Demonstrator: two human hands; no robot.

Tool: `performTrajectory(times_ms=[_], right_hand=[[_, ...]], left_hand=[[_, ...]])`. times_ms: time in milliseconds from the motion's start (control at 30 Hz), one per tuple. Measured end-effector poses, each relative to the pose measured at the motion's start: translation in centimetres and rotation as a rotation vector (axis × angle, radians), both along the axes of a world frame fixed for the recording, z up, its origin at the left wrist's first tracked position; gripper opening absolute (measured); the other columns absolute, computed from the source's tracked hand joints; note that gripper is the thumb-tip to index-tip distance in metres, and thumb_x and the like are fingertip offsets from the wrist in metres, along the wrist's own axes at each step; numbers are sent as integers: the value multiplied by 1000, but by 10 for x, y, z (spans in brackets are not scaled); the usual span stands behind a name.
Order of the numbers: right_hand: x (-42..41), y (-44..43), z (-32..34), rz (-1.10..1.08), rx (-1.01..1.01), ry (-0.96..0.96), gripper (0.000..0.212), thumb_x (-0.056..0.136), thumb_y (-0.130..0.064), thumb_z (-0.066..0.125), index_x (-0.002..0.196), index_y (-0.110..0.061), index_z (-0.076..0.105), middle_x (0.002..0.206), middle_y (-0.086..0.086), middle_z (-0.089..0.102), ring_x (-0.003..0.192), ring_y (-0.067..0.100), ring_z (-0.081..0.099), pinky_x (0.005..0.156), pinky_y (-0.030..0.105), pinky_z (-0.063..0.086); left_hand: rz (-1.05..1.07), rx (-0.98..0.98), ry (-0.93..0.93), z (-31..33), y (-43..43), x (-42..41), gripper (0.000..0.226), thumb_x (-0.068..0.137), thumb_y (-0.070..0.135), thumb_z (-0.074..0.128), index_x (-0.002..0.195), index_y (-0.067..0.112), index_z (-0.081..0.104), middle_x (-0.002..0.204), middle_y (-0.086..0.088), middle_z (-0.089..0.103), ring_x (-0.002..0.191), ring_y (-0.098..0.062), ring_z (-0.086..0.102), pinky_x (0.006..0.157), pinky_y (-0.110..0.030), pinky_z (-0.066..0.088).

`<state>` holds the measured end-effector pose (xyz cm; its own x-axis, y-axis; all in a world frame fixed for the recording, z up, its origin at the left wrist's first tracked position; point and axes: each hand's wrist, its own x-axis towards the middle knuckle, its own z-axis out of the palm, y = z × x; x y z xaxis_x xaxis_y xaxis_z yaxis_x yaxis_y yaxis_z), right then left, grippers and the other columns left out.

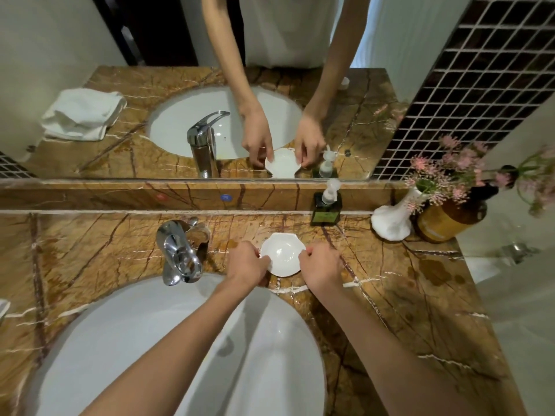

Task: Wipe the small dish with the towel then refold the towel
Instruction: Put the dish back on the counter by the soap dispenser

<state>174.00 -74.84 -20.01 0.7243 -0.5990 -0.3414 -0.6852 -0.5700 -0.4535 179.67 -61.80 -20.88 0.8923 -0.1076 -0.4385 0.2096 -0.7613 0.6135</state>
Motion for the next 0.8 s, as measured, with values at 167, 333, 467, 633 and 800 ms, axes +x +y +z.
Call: performTrajectory(times_ms=[167, 333, 467, 633, 800], right_hand=[[-3, 4, 1, 11, 11, -37, 18, 96, -17, 51, 112, -9, 55, 97, 10, 61, 85, 23, 58, 69, 34, 49], [-2, 3, -1, 53, -1, -50, 19, 96, -10, 49, 114, -7, 54, 98, 12, 64, 88, 25, 59, 67, 33, 46], [0, 1, 0, 85, 2, -72, 22, 97, -8, 47, 117, -5, 54, 101, 15, 65, 86, 26, 58, 66, 33, 44], [0, 1, 0, 109, 10, -76, 22, 97, -7, 47, 118, -6, 52, 102, 16, 64, 90, 30, 62, 70, 39, 51], [2, 0, 1, 124, -18, -93, 20, 97, -8, 47, 117, -9, 53, 99, 13, 64, 86, 27, 61, 73, 42, 56]], left_hand=[[16, -33, -105, 0, 6, -1, 12, 84, 14, 66, 76, 4, 65, 76, -14, 71, 71, -31, 69, 70, -45, 59], [14, -34, -142, -1, 1, 0, 15, 86, 10, 63, 71, 8, 64, 67, -10, 69, 61, -24, 69, 64, -42, 61], [20, -51, -167, -3, 2, 2, 22, 86, 8, 62, 65, 15, 61, 62, -9, 69, 53, -20, 68, 60, -40, 61], [27, -64, -163, -5, 2, 2, 15, 86, 9, 61, 72, 8, 66, 65, -11, 69, 58, -24, 69, 63, -42, 61], [35, -62, -150, -6, 2, 1, 10, 86, 12, 62, 77, 7, 66, 73, -13, 70, 68, -29, 70, 69, -44, 60]])
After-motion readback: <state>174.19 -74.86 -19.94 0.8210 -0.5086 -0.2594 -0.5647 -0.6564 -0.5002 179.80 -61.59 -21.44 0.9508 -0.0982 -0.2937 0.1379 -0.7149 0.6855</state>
